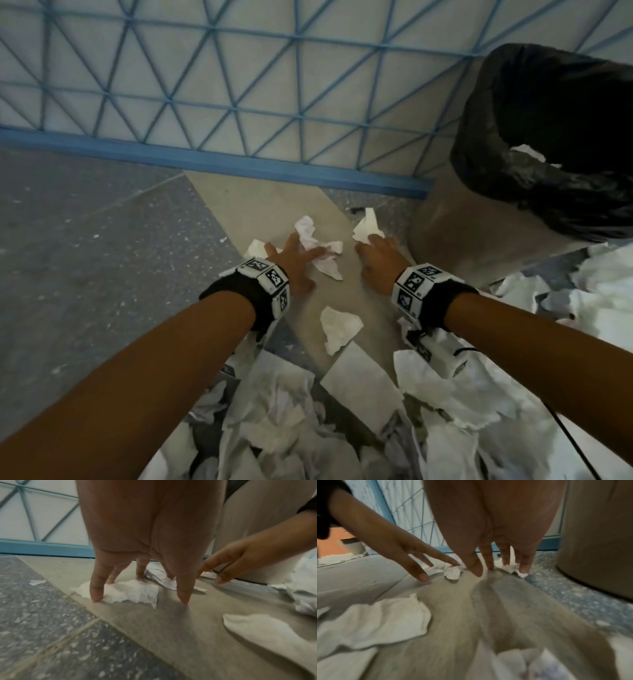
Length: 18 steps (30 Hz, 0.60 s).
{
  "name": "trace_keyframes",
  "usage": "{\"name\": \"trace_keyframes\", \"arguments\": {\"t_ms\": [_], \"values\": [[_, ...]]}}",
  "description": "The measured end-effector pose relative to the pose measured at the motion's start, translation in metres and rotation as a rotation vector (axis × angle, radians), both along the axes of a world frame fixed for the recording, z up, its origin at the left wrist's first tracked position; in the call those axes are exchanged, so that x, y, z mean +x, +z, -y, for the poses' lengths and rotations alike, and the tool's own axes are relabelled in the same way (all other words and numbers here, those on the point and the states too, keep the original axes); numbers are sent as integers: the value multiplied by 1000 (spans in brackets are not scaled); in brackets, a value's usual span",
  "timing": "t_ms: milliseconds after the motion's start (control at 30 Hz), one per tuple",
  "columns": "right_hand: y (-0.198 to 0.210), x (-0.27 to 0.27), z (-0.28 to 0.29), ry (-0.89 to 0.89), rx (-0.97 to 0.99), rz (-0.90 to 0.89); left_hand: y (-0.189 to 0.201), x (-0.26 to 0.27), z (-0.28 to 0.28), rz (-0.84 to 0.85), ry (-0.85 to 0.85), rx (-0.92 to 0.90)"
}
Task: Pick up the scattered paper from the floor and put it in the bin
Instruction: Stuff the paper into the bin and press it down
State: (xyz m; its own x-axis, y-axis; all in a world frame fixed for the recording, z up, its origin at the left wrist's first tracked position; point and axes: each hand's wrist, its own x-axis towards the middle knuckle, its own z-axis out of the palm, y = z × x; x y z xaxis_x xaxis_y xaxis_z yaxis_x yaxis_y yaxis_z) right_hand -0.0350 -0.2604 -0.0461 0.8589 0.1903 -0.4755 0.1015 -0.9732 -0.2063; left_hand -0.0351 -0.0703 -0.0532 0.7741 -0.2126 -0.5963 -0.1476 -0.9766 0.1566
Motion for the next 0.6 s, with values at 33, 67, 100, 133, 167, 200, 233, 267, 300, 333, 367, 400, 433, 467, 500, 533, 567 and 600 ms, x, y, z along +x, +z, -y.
{"name": "trace_keyframes", "arguments": {"t_ms": [33, 67, 100, 133, 167, 200, 233, 267, 300, 333, 367, 400, 433, 467, 500, 533, 567, 600], "values": [[0, -4, -2, 9, 24, 32, 1, -2, -2, -1, -13, 9], [3, -8, -5, -1, 62, 48, 2, -3, -3, 22, -25, -3], [6, -16, -8, -3, 92, 40, 6, -4, -3, 48, -27, -28], [9, -26, -11, 23, 108, 38, 11, -7, -2, 74, -19, -51], [11, -38, -16, 77, 105, 37, 15, -10, -2, 101, -6, -66], [14, -53, -21, 144, 101, 22, 19, -14, -3, 129, 12, -79], [16, -68, -27, 209, 94, -13, 21, -19, -5, 144, 35, -90], [19, -82, -34, 272, 60, -50, 24, -24, -8, 154, 55, -102], [19, -93, -40, 330, 11, -75, 27, -30, -12, 148, 79, -123], [20, -100, -44, 385, -37, -79, 30, -36, -16, 131, 91, -139], [22, -103, -47, 430, -69, -70, 34, -42, -20, 106, 100, -149], [23, -102, -49, 458, -77, -72, 39, -47, -23, 83, 109, -159], [26, -99, -50, 464, -64, -89, 44, -53, -27, 80, 115, -173], [32, -96, -50, 444, -31, -102, 50, -59, -31, 83, 135, -193], [40, -93, -50, 419, 14, -97, 54, -65, -35, 91, 158, -220], [48, -90, -49, 404, 55, -62, 60, -72, -38, 106, 163, -237], [54, -90, -49, 412, 76, -20, 63, -82, -41, 100, 159, -244], [58, -91, -48, 427, 97, 12, 66, -93, -43, 69, 137, -246]]}}
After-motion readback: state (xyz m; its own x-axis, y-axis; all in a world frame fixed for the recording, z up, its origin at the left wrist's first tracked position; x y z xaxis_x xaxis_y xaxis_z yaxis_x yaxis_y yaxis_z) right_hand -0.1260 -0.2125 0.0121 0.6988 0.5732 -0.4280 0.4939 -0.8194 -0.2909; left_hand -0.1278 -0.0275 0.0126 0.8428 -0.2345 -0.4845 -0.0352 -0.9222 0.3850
